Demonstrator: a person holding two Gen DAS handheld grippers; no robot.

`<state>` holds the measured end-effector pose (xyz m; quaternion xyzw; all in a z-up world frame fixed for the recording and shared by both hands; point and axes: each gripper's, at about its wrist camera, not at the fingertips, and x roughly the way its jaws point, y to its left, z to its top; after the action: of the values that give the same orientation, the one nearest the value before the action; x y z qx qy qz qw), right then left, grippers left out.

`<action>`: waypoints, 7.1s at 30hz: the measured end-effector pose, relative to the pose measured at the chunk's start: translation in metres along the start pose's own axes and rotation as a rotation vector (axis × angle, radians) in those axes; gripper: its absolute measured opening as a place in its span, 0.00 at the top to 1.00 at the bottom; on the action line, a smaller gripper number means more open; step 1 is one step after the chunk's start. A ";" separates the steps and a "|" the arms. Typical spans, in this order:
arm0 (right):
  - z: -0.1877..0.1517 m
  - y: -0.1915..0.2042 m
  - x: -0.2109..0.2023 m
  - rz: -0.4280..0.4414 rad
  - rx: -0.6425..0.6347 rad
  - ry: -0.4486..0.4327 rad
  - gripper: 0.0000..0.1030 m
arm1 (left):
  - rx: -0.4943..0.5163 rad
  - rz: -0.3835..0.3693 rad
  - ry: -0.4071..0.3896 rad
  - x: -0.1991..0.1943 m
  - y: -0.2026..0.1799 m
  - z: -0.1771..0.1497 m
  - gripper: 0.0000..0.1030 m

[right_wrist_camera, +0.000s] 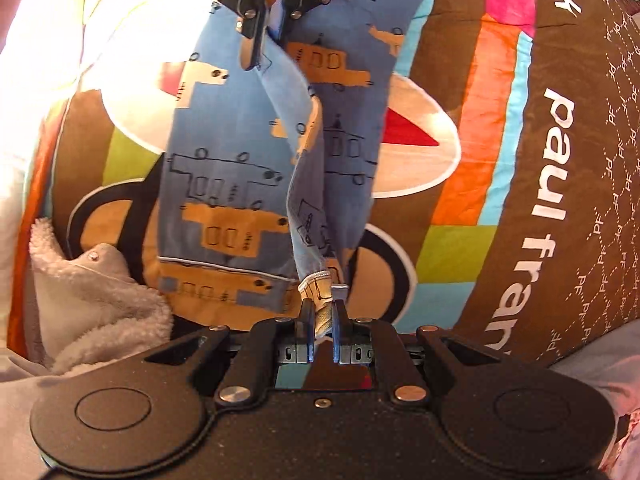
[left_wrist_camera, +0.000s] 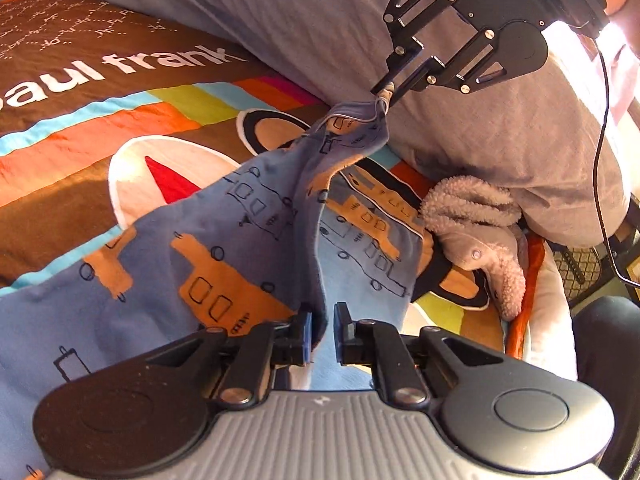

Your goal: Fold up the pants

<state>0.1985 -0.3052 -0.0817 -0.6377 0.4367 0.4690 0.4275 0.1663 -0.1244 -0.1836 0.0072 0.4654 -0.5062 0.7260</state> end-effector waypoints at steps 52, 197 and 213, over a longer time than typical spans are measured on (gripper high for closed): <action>0.086 0.132 0.031 -0.184 0.250 -0.380 1.00 | 0.249 0.299 0.103 -0.068 -0.052 -0.081 0.53; -0.044 0.229 0.095 -0.318 2.710 -1.017 0.47 | 0.135 -0.185 0.300 0.125 0.013 0.190 0.16; -0.041 0.249 0.101 -0.286 2.767 -1.073 0.55 | 0.147 -0.505 0.582 0.222 0.006 0.201 0.01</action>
<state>-0.0124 -0.4232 -0.2055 0.4708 0.2545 -0.1785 0.8257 0.3171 -0.3797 -0.2240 0.0876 0.6014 -0.6778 0.4138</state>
